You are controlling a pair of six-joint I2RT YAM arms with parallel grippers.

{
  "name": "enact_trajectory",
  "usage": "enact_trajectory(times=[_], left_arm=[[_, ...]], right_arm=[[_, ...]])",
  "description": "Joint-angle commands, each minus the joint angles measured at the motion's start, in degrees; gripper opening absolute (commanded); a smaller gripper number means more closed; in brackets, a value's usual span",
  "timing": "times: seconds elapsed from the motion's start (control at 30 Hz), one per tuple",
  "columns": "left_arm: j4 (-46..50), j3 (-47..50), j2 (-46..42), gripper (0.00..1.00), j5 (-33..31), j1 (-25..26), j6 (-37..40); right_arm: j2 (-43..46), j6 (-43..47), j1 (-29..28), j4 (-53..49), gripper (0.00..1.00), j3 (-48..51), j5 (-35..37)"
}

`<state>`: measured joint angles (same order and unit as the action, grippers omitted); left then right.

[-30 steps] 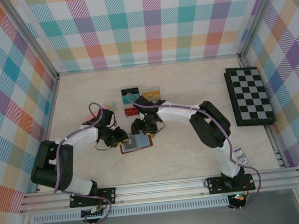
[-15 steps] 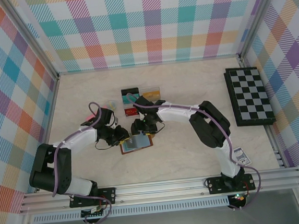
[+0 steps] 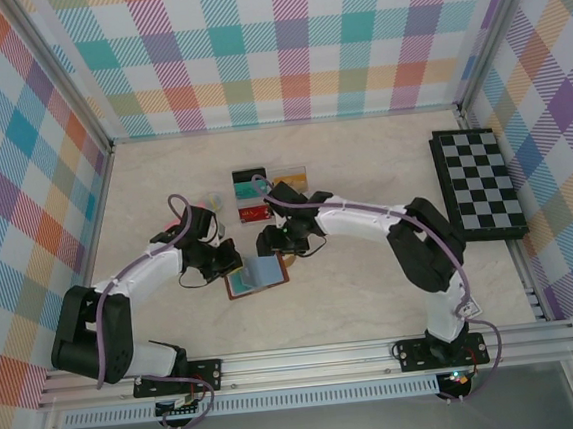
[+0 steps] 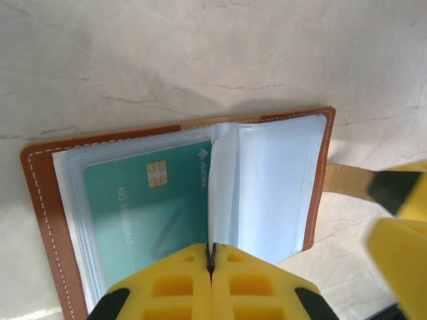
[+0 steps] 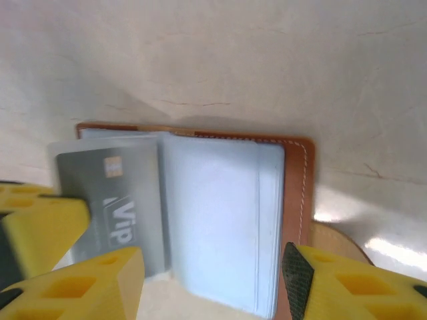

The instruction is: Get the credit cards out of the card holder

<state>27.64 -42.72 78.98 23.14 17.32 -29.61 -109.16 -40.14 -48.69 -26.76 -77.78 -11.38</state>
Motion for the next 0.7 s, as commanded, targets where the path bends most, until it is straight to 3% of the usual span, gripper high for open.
enact_trajectory(times=[0.0,0.07,0.3,0.57,0.67], left_arm=[[5.61,-2.29,-2.41,0.0,-1.75,-0.11,2.53],[5.76,-2.57,-2.87,0.01,-1.22,0.15,2.44],[-2.89,-0.8,-0.1,0.37,9.57,2.06,-2.05],[-13.82,1.13,1.74,0.48,15.6,3.6,-7.14],[-10.57,0.69,-0.07,0.54,10.92,3.34,-6.59]], right_arm=[[4.97,-2.08,0.35,3.72,0.59,3.63,0.51],[6.98,-3.2,0.3,5.31,0.59,5.69,1.55],[11.09,-4.6,0.69,6.55,0.6,8.77,5.37],[12.04,-5.82,1.12,6.74,0.6,10.1,6.45],[12.14,-5.6,1.22,6.85,0.6,10.19,6.5]])
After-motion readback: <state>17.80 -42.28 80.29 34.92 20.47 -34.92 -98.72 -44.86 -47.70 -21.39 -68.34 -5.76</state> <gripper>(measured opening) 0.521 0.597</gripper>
